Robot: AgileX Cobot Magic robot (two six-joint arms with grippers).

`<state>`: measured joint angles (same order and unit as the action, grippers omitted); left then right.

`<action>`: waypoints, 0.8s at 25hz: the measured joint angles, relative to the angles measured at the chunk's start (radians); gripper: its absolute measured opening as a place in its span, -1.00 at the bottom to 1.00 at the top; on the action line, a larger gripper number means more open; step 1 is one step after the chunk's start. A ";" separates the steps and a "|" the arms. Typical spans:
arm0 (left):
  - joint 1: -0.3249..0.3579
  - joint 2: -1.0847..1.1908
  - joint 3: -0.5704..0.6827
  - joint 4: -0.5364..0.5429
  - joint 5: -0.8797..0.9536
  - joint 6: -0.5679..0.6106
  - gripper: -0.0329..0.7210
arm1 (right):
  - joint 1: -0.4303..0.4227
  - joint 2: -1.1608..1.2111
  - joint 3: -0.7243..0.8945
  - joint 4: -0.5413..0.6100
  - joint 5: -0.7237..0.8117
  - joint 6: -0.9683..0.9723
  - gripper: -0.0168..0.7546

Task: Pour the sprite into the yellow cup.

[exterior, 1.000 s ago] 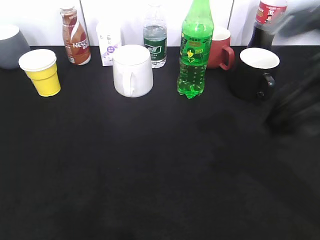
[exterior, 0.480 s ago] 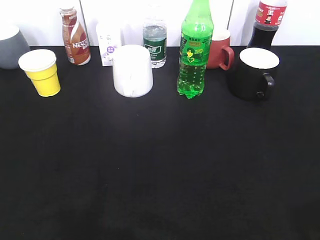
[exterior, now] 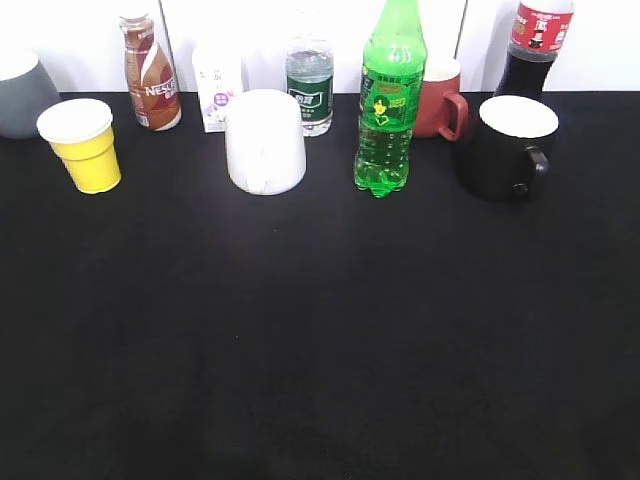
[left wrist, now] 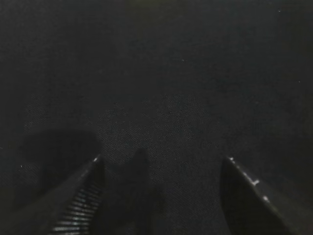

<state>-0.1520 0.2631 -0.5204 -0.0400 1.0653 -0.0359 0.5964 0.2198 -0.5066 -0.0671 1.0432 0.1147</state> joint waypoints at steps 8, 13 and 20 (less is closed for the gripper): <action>0.156 -0.189 0.001 0.000 -0.003 0.000 0.55 | -0.338 -0.031 0.000 0.003 -0.001 -0.001 0.56; 0.216 -0.270 0.004 0.000 -0.004 0.000 0.55 | -0.612 -0.225 0.000 0.003 0.000 -0.001 0.56; 0.217 -0.270 0.004 0.000 -0.004 0.000 0.55 | -0.613 -0.225 0.001 0.003 0.000 -0.001 0.56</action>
<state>0.0651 -0.0073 -0.5165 -0.0397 1.0616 -0.0359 -0.0162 -0.0050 -0.5055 -0.0642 1.0428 0.1132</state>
